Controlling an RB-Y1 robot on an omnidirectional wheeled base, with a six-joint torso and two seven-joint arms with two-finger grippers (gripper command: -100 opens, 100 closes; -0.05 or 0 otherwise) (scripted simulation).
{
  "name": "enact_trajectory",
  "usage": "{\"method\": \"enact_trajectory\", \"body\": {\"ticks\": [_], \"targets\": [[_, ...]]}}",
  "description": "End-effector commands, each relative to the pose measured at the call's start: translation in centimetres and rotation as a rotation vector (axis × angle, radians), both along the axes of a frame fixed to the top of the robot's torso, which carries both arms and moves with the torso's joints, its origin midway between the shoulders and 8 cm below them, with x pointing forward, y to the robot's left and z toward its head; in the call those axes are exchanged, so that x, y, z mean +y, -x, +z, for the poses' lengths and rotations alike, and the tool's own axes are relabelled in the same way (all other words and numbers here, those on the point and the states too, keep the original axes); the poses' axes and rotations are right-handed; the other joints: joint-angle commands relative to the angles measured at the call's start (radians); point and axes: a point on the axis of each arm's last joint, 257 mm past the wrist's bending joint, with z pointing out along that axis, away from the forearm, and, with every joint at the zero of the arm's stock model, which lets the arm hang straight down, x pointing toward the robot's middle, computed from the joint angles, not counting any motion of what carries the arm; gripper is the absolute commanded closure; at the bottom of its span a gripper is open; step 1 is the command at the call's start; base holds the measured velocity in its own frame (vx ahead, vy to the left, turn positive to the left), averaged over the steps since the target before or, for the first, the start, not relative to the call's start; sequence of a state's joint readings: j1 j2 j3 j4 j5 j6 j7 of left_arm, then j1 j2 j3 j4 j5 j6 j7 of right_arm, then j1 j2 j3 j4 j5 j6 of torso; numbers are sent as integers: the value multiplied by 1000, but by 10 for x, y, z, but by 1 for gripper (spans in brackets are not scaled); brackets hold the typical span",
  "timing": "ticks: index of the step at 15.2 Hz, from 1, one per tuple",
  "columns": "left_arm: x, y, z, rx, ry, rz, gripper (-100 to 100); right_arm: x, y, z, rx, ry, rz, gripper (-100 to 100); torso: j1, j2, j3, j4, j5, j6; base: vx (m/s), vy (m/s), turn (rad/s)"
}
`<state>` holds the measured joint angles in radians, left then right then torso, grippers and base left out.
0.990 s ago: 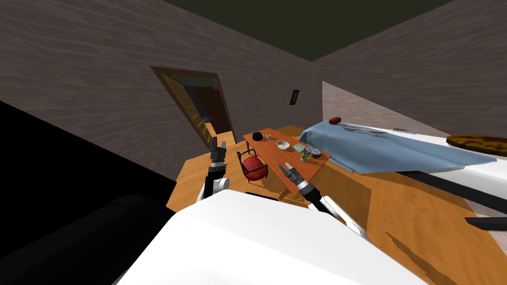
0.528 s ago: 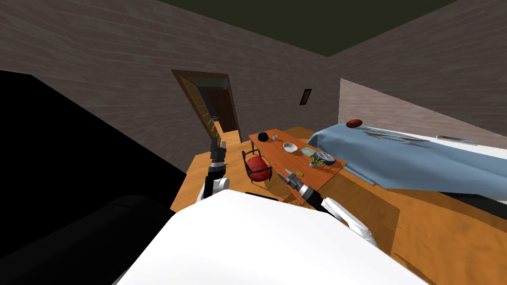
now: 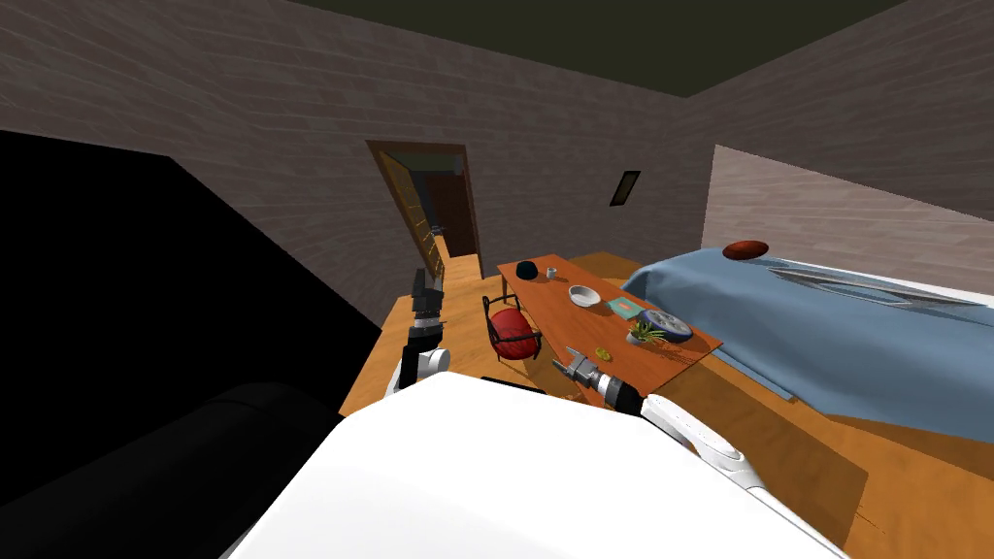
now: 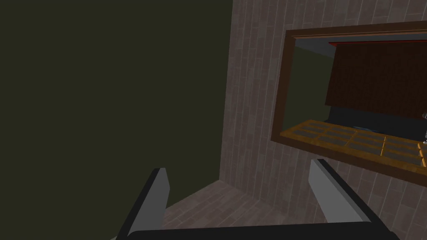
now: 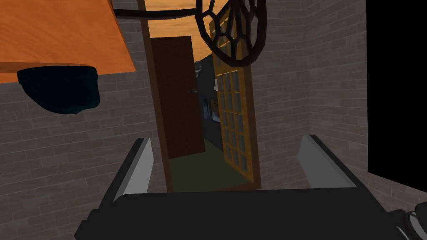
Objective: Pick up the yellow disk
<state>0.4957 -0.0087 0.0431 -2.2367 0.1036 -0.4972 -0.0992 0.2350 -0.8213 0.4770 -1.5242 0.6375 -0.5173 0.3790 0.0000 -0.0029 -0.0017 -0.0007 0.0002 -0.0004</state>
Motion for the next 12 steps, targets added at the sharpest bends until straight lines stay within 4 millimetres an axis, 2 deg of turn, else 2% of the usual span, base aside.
{"method": "enact_trajectory", "body": {"ticks": [1,4,7,8,9,10,11,12], "targets": [[0,0,0,0,0,0,0,-16,7,-20,21,76,26,-100,0,0,0,0,0,0,44,-5,214],[0,0,0,0,0,0,0,-52,33,-58,64,247,106,-100,0,-1,-1,0,0,0,59,-5,273],[0,0,0,0,0,0,0,-85,49,-80,98,357,144,-100,-1,-2,-1,0,0,0,60,-15,234],[0,0,0,0,0,0,0,-108,62,-93,121,434,183,-100,-1,-2,-1,0,0,0,72,-6,277],[0,0,0,0,0,0,0,-112,63,-95,125,445,184,-100,0,-2,-1,0,0,0,70,-14,230],[0,0,0,0,0,0,0,-134,76,-106,145,521,228,-100,0,-2,-1,0,0,0,64,-26,245],[0,0,0,0,0,0,0,-139,78,-108,153,530,224,-100,-1,-2,-1,0,0,0,55,-29,192],[0,0,0,0,0,0,0,-162,92,-117,174,605,268,-100,-1,-2,-1,0,0,0,58,-22,252]]}}
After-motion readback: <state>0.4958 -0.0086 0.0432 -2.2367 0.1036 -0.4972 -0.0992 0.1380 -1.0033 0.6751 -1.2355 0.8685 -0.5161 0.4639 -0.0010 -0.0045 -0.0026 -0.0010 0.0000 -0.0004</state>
